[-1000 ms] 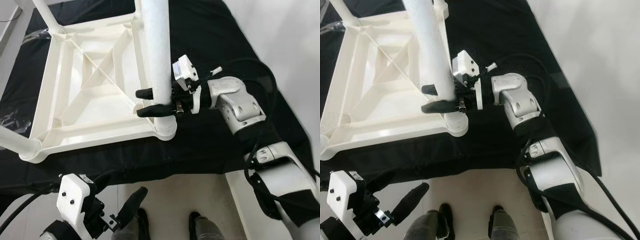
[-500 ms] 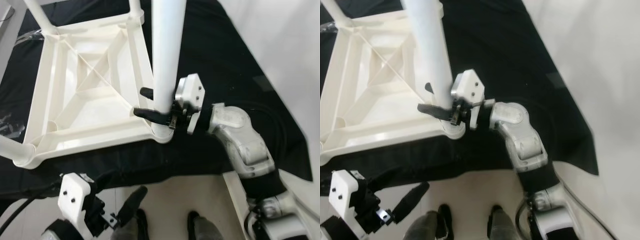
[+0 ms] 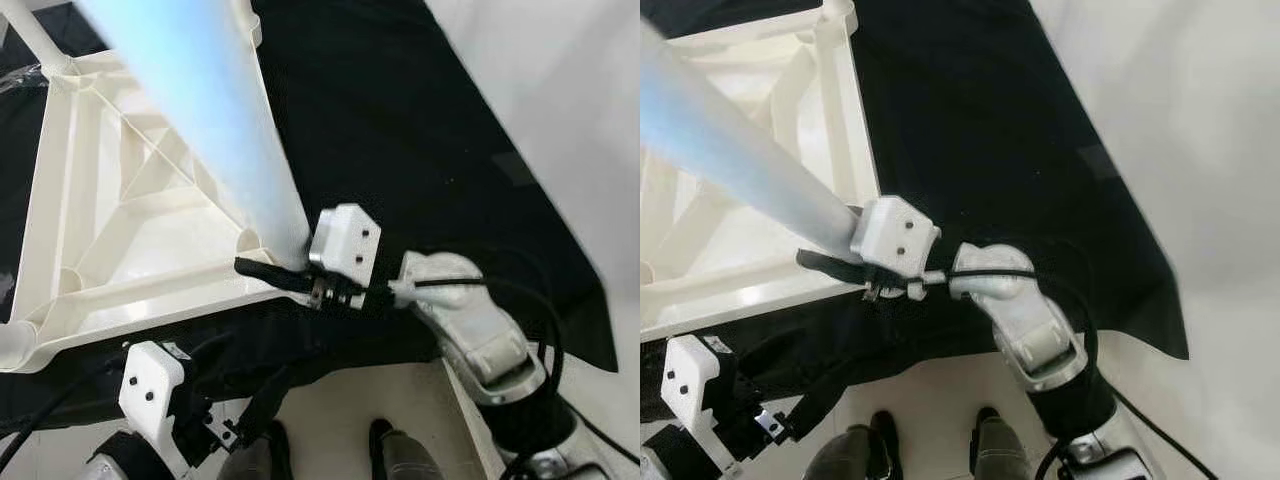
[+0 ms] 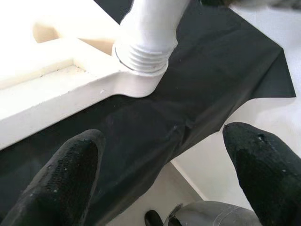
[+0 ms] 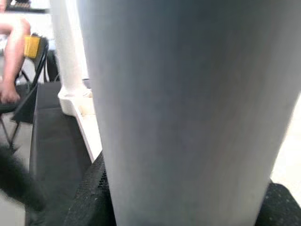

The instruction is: Building children table

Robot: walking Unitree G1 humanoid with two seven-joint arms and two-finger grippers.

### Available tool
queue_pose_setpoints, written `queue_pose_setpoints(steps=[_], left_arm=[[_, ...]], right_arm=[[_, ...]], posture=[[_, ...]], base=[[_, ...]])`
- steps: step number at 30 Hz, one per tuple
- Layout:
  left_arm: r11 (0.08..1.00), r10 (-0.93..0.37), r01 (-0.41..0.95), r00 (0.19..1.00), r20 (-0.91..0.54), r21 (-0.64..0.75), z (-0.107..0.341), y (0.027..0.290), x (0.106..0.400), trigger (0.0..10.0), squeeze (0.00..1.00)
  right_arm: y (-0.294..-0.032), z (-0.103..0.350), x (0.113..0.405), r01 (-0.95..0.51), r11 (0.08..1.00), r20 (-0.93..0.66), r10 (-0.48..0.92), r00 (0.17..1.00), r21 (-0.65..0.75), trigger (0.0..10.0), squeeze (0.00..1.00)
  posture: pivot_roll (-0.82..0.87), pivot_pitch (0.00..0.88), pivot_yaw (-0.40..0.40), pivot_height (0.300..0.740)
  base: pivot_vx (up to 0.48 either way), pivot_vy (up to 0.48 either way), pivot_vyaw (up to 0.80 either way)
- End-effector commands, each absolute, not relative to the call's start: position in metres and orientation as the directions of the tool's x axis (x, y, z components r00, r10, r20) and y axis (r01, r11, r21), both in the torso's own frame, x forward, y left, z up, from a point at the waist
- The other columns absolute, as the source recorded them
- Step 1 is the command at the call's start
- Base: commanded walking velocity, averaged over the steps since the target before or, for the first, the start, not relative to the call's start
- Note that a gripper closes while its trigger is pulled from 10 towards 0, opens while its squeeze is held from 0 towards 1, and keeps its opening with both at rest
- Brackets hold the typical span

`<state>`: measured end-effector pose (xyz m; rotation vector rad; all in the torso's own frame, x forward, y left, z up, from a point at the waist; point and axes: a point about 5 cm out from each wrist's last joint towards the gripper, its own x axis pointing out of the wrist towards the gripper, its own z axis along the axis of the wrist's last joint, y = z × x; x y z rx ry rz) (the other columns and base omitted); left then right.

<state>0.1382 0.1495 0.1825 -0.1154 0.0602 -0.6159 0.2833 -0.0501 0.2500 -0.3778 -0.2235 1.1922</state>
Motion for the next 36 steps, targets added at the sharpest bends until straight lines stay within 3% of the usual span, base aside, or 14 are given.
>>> queue_pose_setpoints(steps=[1, 4, 8, 16, 17, 18, 19, 21, 27, 36], left_arm=[[0.818, -0.568, 0.558, 0.821, -0.046, -0.142, 0.177, 0.151, 0.136, 10.0, 0.00], [0.817, -0.569, 0.559, 0.821, -0.044, -0.143, 0.177, 0.150, 0.136, 10.0, 0.00], [0.818, -0.567, 0.557, 0.822, -0.042, -0.143, 0.178, 0.150, 0.135, 10.0, 0.00], [0.818, -0.567, 0.557, 0.822, -0.041, -0.142, 0.178, 0.151, 0.136, 10.0, 0.00], [0.819, -0.567, 0.557, 0.823, -0.042, -0.141, 0.178, 0.151, 0.136, 10.0, 0.00], [0.819, -0.567, 0.557, 0.823, -0.042, -0.141, 0.178, 0.151, 0.136, 10.0, 0.00], [0.819, -0.566, 0.556, 0.823, -0.042, -0.140, 0.178, 0.152, 0.137, 10.0, 0.00], [0.830, -0.549, 0.540, 0.835, -0.035, -0.142, 0.177, 0.154, 0.139, 10.0, 0.00], [0.877, -0.472, 0.469, 0.882, -0.004, -0.103, 0.176, 0.163, 0.153, 10.0, 0.00], [0.921, -0.381, 0.385, 0.922, 0.065, -0.056, 0.176, 0.181, 0.183, 10.0, 0.00]], right_arm=[[-0.076, 0.179, 0.300, -0.887, 0.441, -0.320, 0.828, 0.461, -0.135, 10.0, 0.00], [-0.082, 0.176, 0.313, -0.839, 0.544, -0.346, 0.786, 0.513, -0.009, 10.0, 0.00], [-0.088, 0.167, 0.318, -0.776, 0.630, -0.353, 0.735, 0.579, 0.038, 10.0, 0.00], [-0.084, 0.151, 0.298, -0.742, 0.665, -0.380, 0.709, 0.594, 0.081, 10.0, 0.00], [-0.085, 0.145, 0.294, -0.682, 0.730, -0.400, 0.638, 0.658, 0.042, 10.0, 0.00], [-0.085, 0.145, 0.294, -0.682, 0.730, -0.400, 0.638, 0.658, 0.042, 10.0, 0.00], [-0.090, 0.139, 0.290, -0.553, 0.832, -0.418, 0.485, 0.768, -0.051, 10.0, 0.00], [-0.083, 0.134, 0.269, -0.365, 0.923, -0.409, 0.289, 0.865, -0.120, 10.0, 0.00], [-0.056, 0.135, 0.269, -0.259, 0.965, -0.371, 0.227, 0.900, -0.038, 10.0, 0.00], [-0.051, 0.136, 0.288, -0.206, 0.979, -0.319, 0.190, 0.928, -0.015, 10.0, 0.00]], posture=[[0.01, 0.372, 0.040, 0.740], [0.01, 0.372, 0.037, 0.740], [0.02, 0.376, 0.037, 0.740], [0.01, 0.381, 0.042, 0.740], [0.01, 0.379, 0.036, 0.740], [0.01, 0.379, 0.036, 0.740], [0.01, 0.378, 0.033, 0.740], [0.01, 0.362, 0.031, 0.740], [0.02, 0.321, 0.047, 0.740], [0.02, 0.220, 0.049, 0.740]], base=[[0.000, 0.000, 0.00], [0.000, 0.000, 0.00], [0.000, 0.000, 0.00], [0.000, 0.000, 0.00], [0.000, 0.000, 0.00], [0.000, 0.000, 0.00], [0.000, 0.000, 0.00], [0.000, 0.000, 0.00], [0.000, 0.000, 0.00], [0.000, 0.000, 0.00]])
